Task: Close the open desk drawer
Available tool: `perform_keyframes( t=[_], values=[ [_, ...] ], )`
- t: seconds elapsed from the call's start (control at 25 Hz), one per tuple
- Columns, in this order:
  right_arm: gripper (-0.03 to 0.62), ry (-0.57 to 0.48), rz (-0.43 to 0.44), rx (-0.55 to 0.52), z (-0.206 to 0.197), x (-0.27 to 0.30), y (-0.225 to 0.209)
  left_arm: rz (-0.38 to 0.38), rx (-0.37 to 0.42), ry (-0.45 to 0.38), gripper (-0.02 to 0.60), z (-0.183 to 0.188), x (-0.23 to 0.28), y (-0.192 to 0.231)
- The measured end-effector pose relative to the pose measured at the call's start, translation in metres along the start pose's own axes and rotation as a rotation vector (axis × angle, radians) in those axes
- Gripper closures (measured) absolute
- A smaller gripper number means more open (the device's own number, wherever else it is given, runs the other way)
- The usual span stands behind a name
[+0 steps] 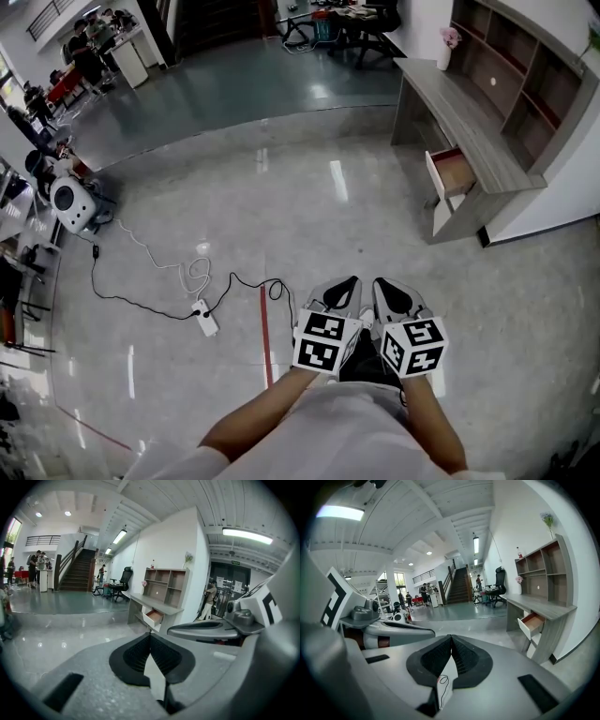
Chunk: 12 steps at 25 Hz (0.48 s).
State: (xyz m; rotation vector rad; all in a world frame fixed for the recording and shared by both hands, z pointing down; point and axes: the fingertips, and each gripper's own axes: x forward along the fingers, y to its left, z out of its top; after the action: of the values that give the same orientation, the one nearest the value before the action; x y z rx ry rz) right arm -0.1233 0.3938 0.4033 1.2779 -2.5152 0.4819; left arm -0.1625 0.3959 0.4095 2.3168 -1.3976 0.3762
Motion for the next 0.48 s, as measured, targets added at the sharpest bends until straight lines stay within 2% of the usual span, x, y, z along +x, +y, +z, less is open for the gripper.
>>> perform_keyframes(
  t=[0.24,0.48],
  values=[
    [0.592,0.011,0.032,-0.004,0.021,0.050,-0.034,0.030,-0.016,0.003,0.578,0.025,0.051,0.029],
    [0.592,0.039,0.046,0.012,0.053,0.108,-0.098,0.050,-0.029,0.036,0.578,0.064,0.128,0.058]
  ],
)
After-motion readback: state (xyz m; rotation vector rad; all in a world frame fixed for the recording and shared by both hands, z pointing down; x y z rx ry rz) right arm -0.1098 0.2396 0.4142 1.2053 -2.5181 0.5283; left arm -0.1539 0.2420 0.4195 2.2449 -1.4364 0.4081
